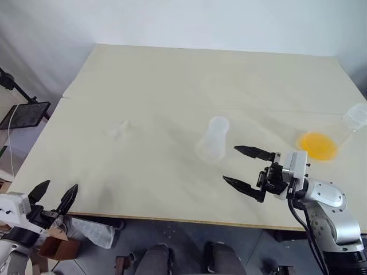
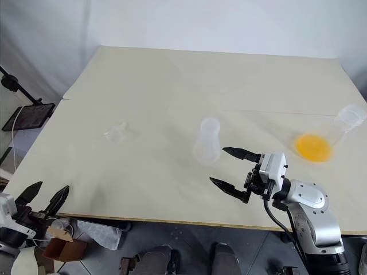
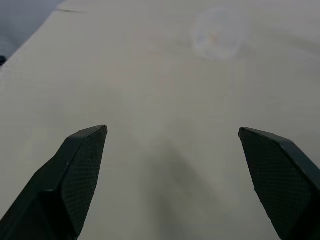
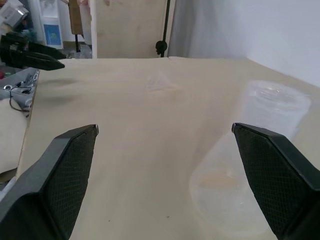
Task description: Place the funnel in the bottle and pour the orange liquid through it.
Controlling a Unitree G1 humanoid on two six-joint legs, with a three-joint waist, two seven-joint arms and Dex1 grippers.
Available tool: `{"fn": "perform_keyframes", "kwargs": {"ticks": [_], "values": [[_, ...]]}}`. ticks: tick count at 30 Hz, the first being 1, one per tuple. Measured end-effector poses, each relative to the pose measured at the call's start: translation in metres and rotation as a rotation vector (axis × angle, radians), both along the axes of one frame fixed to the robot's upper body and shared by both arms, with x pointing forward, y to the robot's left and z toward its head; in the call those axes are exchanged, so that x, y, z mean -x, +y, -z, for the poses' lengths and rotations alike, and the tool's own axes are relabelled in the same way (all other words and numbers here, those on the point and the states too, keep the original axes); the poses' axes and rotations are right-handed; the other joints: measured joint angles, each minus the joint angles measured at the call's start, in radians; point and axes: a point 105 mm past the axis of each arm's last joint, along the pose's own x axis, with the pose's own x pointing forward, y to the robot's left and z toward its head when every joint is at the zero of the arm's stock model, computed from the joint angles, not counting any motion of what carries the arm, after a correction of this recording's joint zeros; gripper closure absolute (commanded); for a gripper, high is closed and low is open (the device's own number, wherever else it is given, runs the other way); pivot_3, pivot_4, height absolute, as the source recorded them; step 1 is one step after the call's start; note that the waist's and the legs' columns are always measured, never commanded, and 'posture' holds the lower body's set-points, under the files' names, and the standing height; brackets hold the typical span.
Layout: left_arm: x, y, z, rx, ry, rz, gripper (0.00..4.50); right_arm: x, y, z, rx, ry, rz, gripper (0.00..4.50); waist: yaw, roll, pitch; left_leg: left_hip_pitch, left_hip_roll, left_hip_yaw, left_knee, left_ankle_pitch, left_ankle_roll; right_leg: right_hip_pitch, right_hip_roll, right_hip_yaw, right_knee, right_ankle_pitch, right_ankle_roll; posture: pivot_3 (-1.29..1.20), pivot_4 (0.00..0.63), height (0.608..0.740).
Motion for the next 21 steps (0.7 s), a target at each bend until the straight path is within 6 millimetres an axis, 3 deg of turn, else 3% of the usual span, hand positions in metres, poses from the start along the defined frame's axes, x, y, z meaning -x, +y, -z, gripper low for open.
{"fn": "perform_keyframes", "kwargs": {"ticks": [2, 7, 14, 21], "values": [[-0.012, -0.006, -0.008, 0.019, -0.032, 0.017, 0.03, -0.003, -0.002, 0.002, 0.007, -0.002, 0.013, 0.00, 0.001, 0.000, 0.000, 0.000, 0.000, 0.000, 0.000, 0.000, 0.000, 0.000, 0.000, 0.000, 0.000, 0.000, 0.000, 0.00, 0.150, 0.740], [-0.056, -0.044, -0.029, 0.045, -0.075, 0.153, 0.03, -0.004, -0.004, 0.003, 0.018, -0.009, 0.022, 0.00, -0.005, 0.000, 0.000, 0.000, 0.000, 0.000, 0.000, 0.000, 0.000, -0.001, 0.001, 0.000, 0.005, 0.000, 0.000, 0.00, 0.150, 0.740], [-0.107, -0.088, -0.030, 0.031, 0.001, 0.230, 0.03, -0.004, -0.007, 0.006, 0.022, -0.002, 0.046, 0.00, -0.010, 0.000, 0.000, 0.000, 0.000, 0.001, 0.000, 0.000, 0.000, -0.002, 0.004, -0.002, 0.008, 0.000, 0.000, 0.00, 0.150, 0.740], [-0.134, -0.078, -0.022, 0.033, 0.027, 0.080, 0.03, -0.003, -0.011, 0.012, 0.023, 0.022, 0.095, 0.00, -0.007, 0.000, 0.000, 0.000, 0.001, 0.002, 0.001, 0.000, -0.001, -0.002, 0.009, -0.001, 0.008, 0.000, 0.000, 0.00, 0.150, 0.740]]}}
